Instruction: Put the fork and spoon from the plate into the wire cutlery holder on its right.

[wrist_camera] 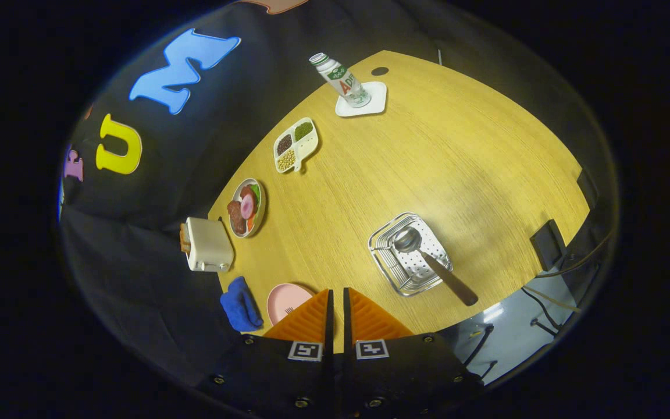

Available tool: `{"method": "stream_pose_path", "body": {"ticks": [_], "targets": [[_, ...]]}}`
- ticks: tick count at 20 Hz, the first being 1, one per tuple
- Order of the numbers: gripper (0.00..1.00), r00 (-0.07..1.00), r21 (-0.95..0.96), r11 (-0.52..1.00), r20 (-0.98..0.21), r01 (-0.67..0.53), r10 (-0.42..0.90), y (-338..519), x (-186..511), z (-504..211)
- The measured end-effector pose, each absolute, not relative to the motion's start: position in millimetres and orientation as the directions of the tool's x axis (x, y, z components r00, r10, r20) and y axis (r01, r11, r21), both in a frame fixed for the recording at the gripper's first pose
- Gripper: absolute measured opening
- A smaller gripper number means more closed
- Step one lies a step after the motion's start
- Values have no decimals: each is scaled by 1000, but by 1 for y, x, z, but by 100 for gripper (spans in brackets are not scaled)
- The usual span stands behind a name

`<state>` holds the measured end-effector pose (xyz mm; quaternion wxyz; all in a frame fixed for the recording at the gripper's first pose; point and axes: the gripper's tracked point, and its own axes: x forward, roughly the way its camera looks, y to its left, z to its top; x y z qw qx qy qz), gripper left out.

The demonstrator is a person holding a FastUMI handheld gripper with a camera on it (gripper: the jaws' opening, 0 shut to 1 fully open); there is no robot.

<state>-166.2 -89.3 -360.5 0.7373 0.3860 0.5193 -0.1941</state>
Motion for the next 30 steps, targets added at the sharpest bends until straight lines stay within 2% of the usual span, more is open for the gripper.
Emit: {"method": "stream_pose_path", "body": {"ticks": [9,18,23,30], "targets": [[7,328,377,726,-919,575,217,4,-163,-376],[7,134,364,819,-930,443,341,102,-171,-436],[7,22,322,865,-940,385,340,132,-174,-474],[7,-59,273,900,-949,339,310,150,-172,-510]]}}
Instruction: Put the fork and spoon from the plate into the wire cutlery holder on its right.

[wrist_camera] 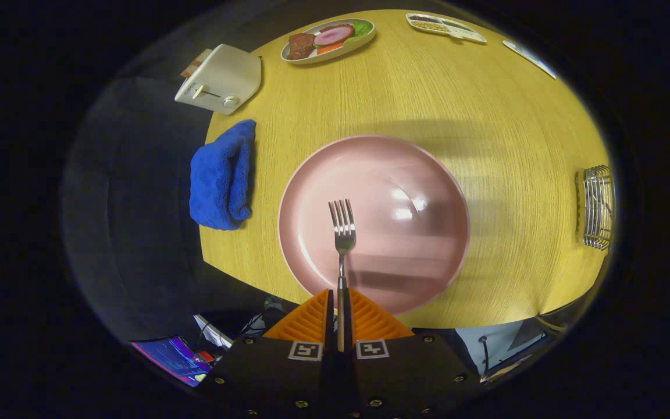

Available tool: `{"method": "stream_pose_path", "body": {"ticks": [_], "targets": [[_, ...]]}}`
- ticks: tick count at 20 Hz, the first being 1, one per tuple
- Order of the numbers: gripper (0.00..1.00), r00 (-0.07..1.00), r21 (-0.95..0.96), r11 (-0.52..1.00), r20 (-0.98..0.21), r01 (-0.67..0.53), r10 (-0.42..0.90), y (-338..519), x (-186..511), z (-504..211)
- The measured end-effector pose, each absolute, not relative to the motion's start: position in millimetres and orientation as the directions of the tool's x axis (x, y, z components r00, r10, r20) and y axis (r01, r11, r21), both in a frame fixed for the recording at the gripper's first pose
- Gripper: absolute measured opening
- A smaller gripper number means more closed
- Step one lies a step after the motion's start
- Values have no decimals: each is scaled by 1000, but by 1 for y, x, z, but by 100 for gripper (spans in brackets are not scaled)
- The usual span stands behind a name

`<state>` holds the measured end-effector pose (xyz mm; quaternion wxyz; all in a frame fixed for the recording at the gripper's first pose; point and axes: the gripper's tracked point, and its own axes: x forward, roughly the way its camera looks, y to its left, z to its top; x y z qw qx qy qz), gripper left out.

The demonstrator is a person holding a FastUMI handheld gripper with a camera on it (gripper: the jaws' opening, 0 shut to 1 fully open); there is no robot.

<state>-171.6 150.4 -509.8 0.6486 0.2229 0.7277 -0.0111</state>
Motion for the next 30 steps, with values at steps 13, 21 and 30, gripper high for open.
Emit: {"method": "stream_pose_path", "body": {"ticks": [13,21,30], "targets": [[27,-135,215,936,-956,278,260,156,-175,-539],[27,-178,198,947,-953,253,247,166,-186,-556],[9,-191,181,938,-951,295,244,165,-187,-557]]}}
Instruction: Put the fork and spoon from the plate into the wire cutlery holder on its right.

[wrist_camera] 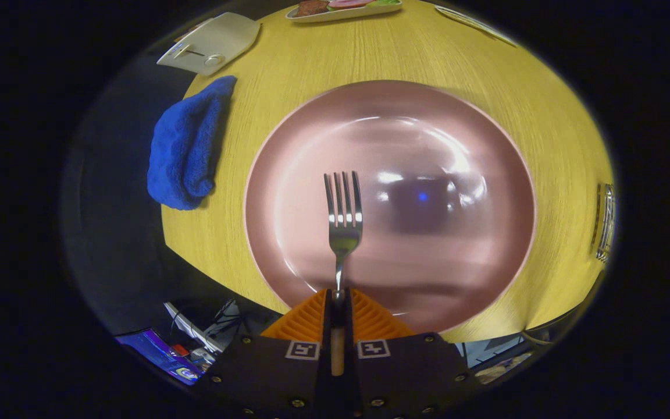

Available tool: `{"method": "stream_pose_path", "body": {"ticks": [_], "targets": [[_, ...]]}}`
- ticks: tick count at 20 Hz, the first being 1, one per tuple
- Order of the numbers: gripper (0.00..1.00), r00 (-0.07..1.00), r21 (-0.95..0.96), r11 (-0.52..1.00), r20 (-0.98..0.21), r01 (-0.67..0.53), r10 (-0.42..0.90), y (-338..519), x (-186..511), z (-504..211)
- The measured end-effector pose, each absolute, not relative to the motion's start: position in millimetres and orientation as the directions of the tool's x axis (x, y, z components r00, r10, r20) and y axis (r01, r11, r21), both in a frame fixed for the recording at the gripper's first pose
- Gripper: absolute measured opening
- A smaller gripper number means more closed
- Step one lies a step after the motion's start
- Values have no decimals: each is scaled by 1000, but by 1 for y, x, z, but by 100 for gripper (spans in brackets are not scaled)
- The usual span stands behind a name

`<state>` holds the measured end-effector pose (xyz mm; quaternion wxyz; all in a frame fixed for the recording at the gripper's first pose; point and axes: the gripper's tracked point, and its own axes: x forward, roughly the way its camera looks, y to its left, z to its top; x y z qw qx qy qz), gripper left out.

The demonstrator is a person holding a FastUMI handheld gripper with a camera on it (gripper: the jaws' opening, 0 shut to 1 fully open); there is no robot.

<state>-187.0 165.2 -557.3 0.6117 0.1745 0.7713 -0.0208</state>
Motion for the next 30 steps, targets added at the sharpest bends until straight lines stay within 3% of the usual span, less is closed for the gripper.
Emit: {"method": "stream_pose_path", "body": {"ticks": [4,5,15,30], "targets": [[10,-161,189,939,-957,287,242,166,-186,-564],[3,-154,201,935,-955,291,253,167,-187,-564],[3,-59,281,874,-942,396,330,152,-166,-533],[3,78,314,822,-946,475,316,82,-148,-470]]}}
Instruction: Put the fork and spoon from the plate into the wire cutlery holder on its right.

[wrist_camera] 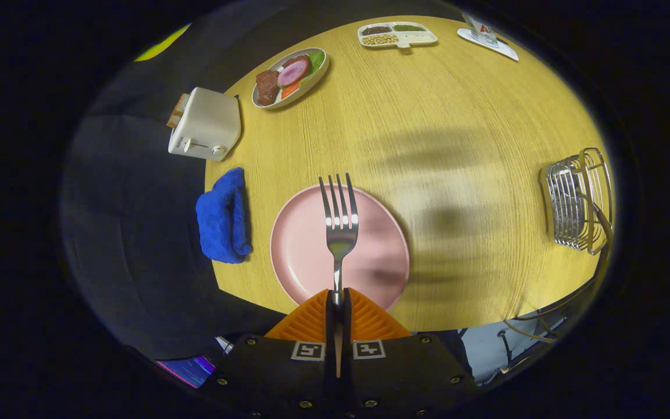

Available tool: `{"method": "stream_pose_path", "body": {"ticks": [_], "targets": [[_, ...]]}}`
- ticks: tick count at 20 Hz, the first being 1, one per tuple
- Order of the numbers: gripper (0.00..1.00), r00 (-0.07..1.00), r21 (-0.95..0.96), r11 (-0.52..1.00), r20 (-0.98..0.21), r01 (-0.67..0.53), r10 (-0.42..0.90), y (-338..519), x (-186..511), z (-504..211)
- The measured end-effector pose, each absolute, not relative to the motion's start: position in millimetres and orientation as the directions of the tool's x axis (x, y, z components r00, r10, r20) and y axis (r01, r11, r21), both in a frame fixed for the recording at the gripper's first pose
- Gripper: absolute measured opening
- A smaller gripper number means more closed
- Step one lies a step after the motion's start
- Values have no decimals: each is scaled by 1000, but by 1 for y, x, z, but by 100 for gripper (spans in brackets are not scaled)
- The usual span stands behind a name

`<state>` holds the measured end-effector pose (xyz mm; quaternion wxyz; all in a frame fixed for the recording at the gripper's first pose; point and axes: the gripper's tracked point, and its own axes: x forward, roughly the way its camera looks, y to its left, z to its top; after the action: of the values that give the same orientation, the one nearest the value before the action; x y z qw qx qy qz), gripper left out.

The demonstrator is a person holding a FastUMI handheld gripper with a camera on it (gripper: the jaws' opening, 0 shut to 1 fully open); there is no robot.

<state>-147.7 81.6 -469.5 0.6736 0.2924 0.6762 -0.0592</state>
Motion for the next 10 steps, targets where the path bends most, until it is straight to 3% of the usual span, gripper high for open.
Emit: {"method": "stream_pose_path", "body": {"ticks": [10], "targets": [[3,136,282,790,-959,545,248,-5,-155,-426]]}}
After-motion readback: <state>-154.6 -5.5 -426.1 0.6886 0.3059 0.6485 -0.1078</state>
